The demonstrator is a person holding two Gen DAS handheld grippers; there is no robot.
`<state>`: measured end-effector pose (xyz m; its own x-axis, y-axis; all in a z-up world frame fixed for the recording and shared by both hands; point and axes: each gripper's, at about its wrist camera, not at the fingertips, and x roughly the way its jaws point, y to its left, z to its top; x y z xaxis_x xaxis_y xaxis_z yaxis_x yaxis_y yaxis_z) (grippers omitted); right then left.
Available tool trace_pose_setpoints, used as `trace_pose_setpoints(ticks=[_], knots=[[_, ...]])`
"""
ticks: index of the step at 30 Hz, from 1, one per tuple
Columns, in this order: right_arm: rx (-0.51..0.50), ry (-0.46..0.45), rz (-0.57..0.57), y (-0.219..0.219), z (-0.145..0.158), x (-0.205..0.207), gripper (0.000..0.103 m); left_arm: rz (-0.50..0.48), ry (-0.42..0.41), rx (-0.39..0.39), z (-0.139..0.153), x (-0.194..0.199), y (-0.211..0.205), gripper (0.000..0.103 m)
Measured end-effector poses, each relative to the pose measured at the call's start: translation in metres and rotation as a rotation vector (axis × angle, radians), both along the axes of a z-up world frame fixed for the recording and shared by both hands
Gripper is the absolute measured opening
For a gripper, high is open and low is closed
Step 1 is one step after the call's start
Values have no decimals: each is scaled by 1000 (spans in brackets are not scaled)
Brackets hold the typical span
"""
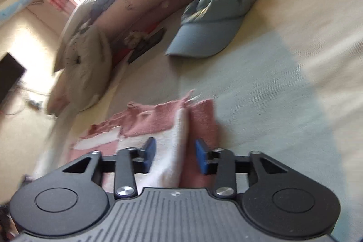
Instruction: Fold clothes
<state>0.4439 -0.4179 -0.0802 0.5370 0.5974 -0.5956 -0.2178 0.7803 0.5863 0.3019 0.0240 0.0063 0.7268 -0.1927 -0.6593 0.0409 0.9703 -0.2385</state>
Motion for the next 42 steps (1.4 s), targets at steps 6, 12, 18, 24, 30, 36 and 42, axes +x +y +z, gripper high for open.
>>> trace_pose_setpoints(ticks=[6, 12, 18, 24, 30, 36, 42], knots=[[-174, -69, 73, 39, 13, -50, 50, -60, 62, 70, -40, 23, 25, 66], [-354, -129, 140, 78, 23, -100, 49, -86, 148, 51, -76, 3, 60, 59], [-442, -84, 7, 83, 31, -130, 46, -200, 118, 45, -54, -4, 67, 58], [-452, -161, 8, 128, 45, -124, 49, -318, 62, 33, -55, 27, 52, 59], [-507, -74, -14, 139, 23, -133, 52, -291, 159, -2, -64, 25, 66, 59], [-500, -154, -113, 127, 46, -127, 57, -405, 28, -94, -16, 63, 20, 65], [-422, -151, -158, 113, 40, -120, 57, -519, 79, -84, -39, 100, -59, 65]])
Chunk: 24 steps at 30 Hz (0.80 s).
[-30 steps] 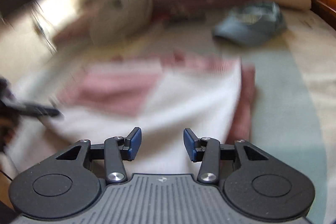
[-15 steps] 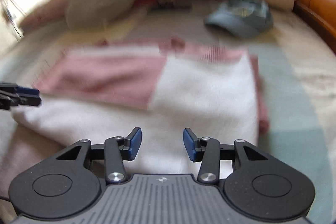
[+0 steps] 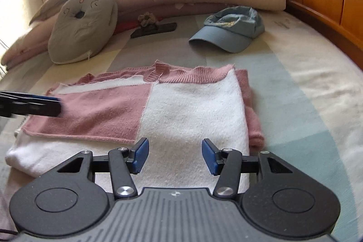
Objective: Fold clothes
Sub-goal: 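Move both open grippers to the long side edge of the sweater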
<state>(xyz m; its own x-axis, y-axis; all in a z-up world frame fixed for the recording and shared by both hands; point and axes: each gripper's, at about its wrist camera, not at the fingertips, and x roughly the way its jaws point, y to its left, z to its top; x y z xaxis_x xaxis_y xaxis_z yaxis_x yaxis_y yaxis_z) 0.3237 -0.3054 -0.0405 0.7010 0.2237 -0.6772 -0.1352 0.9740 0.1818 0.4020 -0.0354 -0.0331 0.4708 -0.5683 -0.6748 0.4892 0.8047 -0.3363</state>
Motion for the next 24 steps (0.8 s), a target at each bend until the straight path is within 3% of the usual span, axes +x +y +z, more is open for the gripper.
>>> trace_pose_setpoints(ticks=[4, 9, 12, 16, 19, 24], knots=[[-29, 15, 25, -10, -11, -1, 57, 131, 24, 101, -27, 23, -7, 61], [26, 22, 48, -31, -18, -1, 57, 261, 22, 110, -22, 39, 3, 60], [48, 16, 73, -37, -17, -4, 57, 271, 1, 129, -7, 30, 1, 60], [77, -29, 101, -45, -5, -7, 62, 238, -38, 96, 6, 12, 8, 68], [75, -21, 102, -46, -9, 13, 65, 304, -41, 133, 5, 13, 24, 67], [73, -9, 103, -49, -16, 47, 66, 468, 49, 129, -13, 11, 69, 68]])
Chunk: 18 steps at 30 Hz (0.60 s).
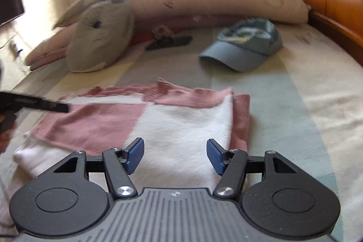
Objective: Fold clothes
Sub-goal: 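Move both open grippers to the long side edge of the sweater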
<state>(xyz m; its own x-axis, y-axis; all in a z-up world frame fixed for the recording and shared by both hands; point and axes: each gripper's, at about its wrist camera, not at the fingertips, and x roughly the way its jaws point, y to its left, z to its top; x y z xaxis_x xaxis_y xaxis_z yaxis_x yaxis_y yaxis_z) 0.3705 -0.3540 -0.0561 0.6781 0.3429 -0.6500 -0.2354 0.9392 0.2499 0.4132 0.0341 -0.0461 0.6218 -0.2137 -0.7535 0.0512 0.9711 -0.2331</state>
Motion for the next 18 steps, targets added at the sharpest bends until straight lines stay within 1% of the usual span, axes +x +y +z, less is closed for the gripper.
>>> trace_pose_setpoints(ticks=[2, 3, 4, 5, 7, 8, 10, 12, 13, 14, 16, 18], knots=[[2, 5, 0, -1, -3, 12, 66, 92, 72, 60, -14, -1, 18, 68], [18, 9, -1, -4, -6, 12, 66, 114, 75, 47, -18, -4, 29, 68], [32, 13, -3, -7, -9, 12, 66, 121, 61, 6, -17, -7, 37, 68], [36, 16, -6, -8, -7, 10, 66, 136, 61, -15, -15, -10, 44, 68], [32, 14, -12, -8, 1, 4, 66, 136, 45, 13, -3, -17, 49, 66], [6, 2, 2, -5, 6, -2, 66, 108, 23, 36, 4, -22, 48, 66], [-44, -21, 31, 1, 17, -14, 72, 29, -15, 85, 16, -33, 43, 68], [-120, -49, 85, 11, 26, -27, 75, -82, -49, 145, 27, -46, 33, 71], [-171, -63, 124, 17, 30, -34, 77, -140, -63, 180, 31, -54, 27, 74], [-231, -77, 164, 24, 32, -42, 79, -207, -81, 229, 34, -63, 19, 76], [-358, -107, 242, 39, 34, -58, 89, -350, -120, 361, 36, -82, 2, 83], [-487, -135, 316, 53, 33, -73, 95, -475, -164, 507, 33, -105, -13, 84]])
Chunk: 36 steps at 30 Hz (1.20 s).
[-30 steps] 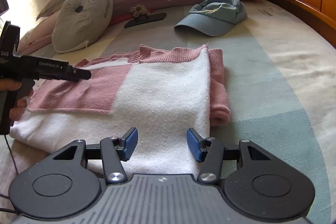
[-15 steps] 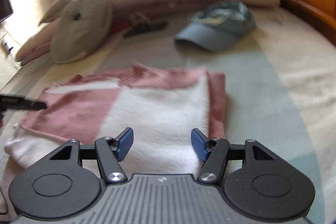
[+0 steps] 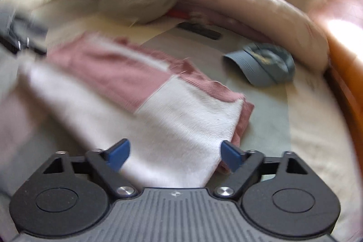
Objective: Fold clothes
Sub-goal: 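Move both open grippers to the long side edge of the sweater, then grip the sweater side edge with both grippers and fold it over lengthwise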
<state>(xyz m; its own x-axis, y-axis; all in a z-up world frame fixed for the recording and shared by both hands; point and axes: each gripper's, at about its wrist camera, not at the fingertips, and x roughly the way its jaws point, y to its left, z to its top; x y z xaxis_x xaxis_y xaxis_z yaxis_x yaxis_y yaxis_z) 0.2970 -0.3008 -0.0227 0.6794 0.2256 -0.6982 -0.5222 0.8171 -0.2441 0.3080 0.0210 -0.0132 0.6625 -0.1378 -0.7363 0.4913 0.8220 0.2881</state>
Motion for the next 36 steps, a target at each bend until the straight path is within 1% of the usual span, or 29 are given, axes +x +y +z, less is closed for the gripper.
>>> trace_pose_setpoints(ticks=[1, 3, 5, 7, 9, 10, 12, 15, 20, 23, 24, 26, 29, 32, 35, 36], knots=[[-58, -14, 30, 7, -4, -6, 98, -52, -17, 61, -5, -10, -6, 87], [-172, -41, 89, 20, -11, -18, 99, -137, -29, 163, -20, -25, -15, 87], [-246, -50, 123, 33, -24, -24, 99, -196, -39, 253, -36, -36, -24, 87], [-305, -62, 145, 47, -38, -27, 99, -243, -60, 326, -51, -43, -34, 87], [-357, -89, 173, 63, -49, -28, 99, -280, -109, 378, -62, -47, -45, 87], [-382, -105, 189, 71, -54, -29, 99, -290, -140, 395, -66, -47, -51, 88], [-425, -141, 220, 88, -62, -28, 102, -303, -171, 420, -68, -43, -63, 88], [-447, -198, 253, 107, -66, -22, 103, -332, -214, 461, -72, -36, -83, 89], [-427, -233, 263, 121, -64, -9, 103, -391, -297, 514, -82, -29, -116, 89], [-414, -254, 269, 130, -63, -2, 103, -422, -325, 537, -86, -25, -127, 89], [-410, -261, 271, 133, -63, 1, 103, -430, -331, 548, -88, -24, -128, 91], [-407, -269, 275, 134, -61, 2, 103, -442, -344, 563, -88, -23, -125, 93], [-424, -270, 257, 123, -60, 1, 103, -433, -341, 611, -90, -20, -112, 94], [-472, -276, 228, 105, -59, -3, 103, -389, -320, 655, -92, -14, -91, 94], [-503, -273, 202, 85, -57, -7, 103, -335, -294, 665, -91, -8, -68, 94], [-520, -274, 194, 80, -58, -6, 103, -316, -295, 679, -91, -8, -61, 96]])
